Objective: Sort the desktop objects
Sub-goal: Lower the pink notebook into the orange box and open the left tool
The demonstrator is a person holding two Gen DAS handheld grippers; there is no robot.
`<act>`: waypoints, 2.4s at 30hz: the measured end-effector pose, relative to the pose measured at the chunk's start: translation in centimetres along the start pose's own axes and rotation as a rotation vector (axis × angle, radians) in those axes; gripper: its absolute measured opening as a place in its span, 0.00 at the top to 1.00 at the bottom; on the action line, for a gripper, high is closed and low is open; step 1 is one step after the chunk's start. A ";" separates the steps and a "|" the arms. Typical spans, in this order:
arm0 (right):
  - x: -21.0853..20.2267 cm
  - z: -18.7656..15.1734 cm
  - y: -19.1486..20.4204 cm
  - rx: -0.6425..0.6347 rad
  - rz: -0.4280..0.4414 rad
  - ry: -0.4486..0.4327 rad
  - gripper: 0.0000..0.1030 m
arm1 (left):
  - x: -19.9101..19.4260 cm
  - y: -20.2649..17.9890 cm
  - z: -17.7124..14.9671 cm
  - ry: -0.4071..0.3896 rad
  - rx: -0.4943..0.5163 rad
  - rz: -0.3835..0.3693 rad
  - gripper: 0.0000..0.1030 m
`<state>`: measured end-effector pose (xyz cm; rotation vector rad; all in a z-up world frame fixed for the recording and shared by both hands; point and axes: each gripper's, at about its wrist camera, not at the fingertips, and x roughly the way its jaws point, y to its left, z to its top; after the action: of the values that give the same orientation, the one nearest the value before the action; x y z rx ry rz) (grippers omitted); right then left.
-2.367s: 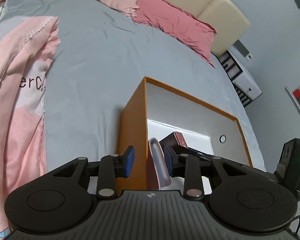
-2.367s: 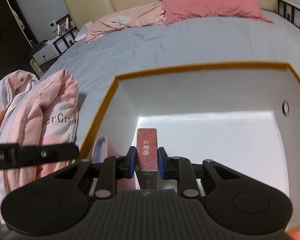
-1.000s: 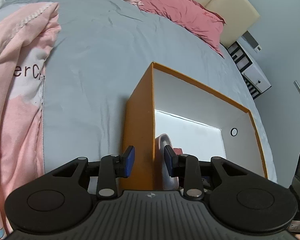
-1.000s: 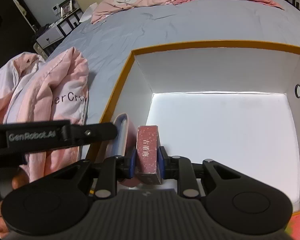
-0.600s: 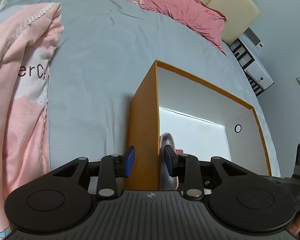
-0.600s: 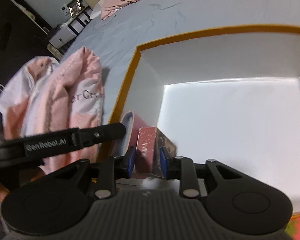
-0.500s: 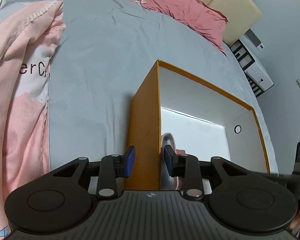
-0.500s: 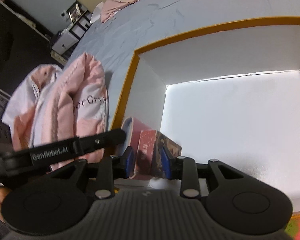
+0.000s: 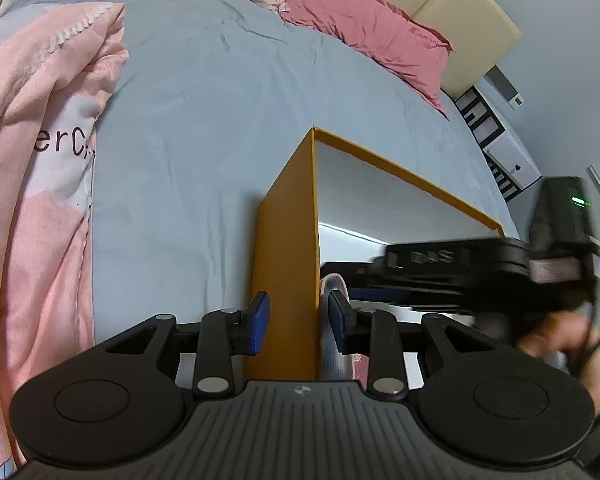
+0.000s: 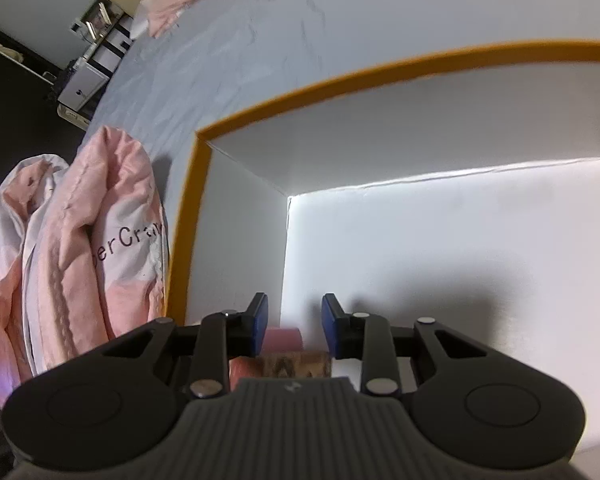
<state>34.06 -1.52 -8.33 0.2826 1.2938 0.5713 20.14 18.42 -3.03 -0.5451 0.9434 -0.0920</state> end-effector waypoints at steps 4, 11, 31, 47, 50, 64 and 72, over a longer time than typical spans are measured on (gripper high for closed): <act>2.3 1.0 -0.1 0.032 0.009 0.064 0.69 | 0.1 0.0 0.1 0.002 0.001 -0.020 0.65; 3.7 0.6 -0.6 0.064 0.040 0.156 0.72 | 0.4 0.3 0.2 0.008 -0.007 -0.023 0.65; 3.3 -1.1 -1.2 0.163 0.059 0.179 0.71 | -0.1 -0.1 -0.5 0.035 0.030 -0.016 0.65; 0.4 -2.0 -2.2 0.085 0.014 0.128 0.75 | -0.2 0.0 -0.5 0.029 0.023 -0.012 0.65; 0.5 -2.7 -2.2 0.087 0.002 0.148 0.75 | -0.2 0.0 -0.5 0.030 0.022 -0.011 0.65; -2.2 -4.1 -0.6 -0.053 -0.054 -0.006 0.75 | -2.2 -0.8 -0.9 -0.062 0.054 -0.017 0.65; -7.2 -6.8 1.0 -0.186 -0.045 -0.207 0.75 | -4.5 -2.0 -2.3 -0.143 0.104 -0.016 0.65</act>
<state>26.12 -5.36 -3.71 0.1542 1.0373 0.6036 15.97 17.15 0.16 -0.4573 0.7904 -0.1143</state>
